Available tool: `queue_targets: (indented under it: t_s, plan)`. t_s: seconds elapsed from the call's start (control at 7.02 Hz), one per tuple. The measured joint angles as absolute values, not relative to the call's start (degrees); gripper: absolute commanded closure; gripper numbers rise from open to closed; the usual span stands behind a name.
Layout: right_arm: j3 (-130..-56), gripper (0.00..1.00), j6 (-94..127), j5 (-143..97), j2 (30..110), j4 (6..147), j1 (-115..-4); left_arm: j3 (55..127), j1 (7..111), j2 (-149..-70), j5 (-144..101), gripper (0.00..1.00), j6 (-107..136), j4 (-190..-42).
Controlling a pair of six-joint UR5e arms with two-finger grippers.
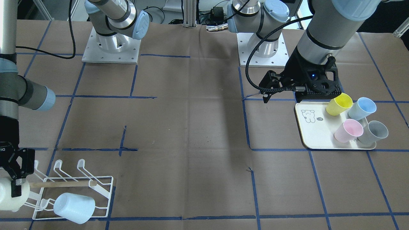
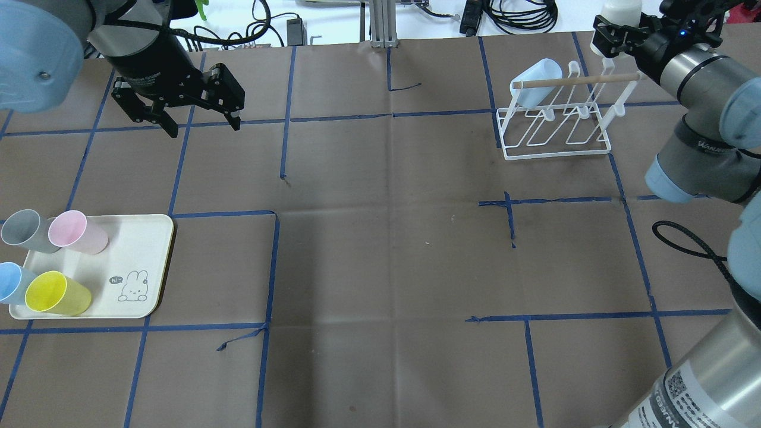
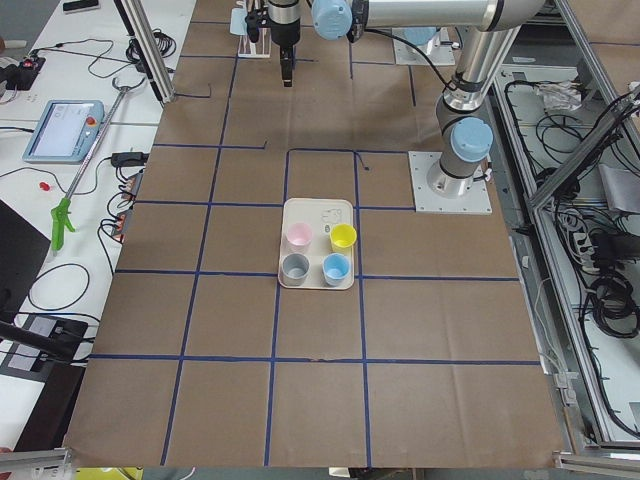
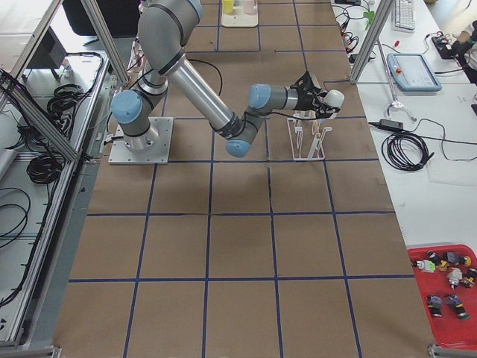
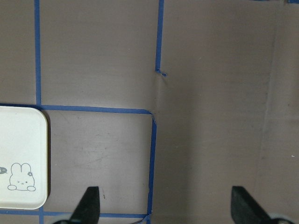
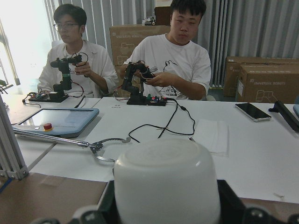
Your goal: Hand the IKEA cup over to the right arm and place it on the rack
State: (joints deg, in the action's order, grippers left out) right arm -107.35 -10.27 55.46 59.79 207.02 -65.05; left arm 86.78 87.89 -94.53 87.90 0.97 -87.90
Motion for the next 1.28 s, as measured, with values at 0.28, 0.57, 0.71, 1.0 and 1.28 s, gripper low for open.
queue_targets:
  t_s: [0.28, 0.57, 0.71, 1.0, 1.28]
  plan:
    - [-105.7, 0.78, -11.8, 54.0, 58.1, 207.0, -63.3, 87.1, 88.0, -93.6, 88.0, 0.0, 1.2, -87.8]
    - [-104.0, 0.78, -12.3, 53.2, 56.8, 206.9, -63.0, 87.3, 88.2, -93.7, 88.2, 0.0, 1.2, -87.8]
    - [-103.2, 0.78, -12.3, 53.1, 56.2, 206.8, -63.0, 87.3, 88.3, -93.7, 88.4, 0.01, 1.2, -87.8]
    - [-102.0, 0.78, -12.1, 53.1, 54.6, 206.9, -63.4, 87.3, 88.3, -93.8, 88.5, 0.01, 1.2, -87.2]
    - [-102.0, 0.79, -12.0, 53.2, 54.1, 207.0, -64.1, 87.3, 88.4, -93.7, 88.5, 0.01, 1.1, -86.7]
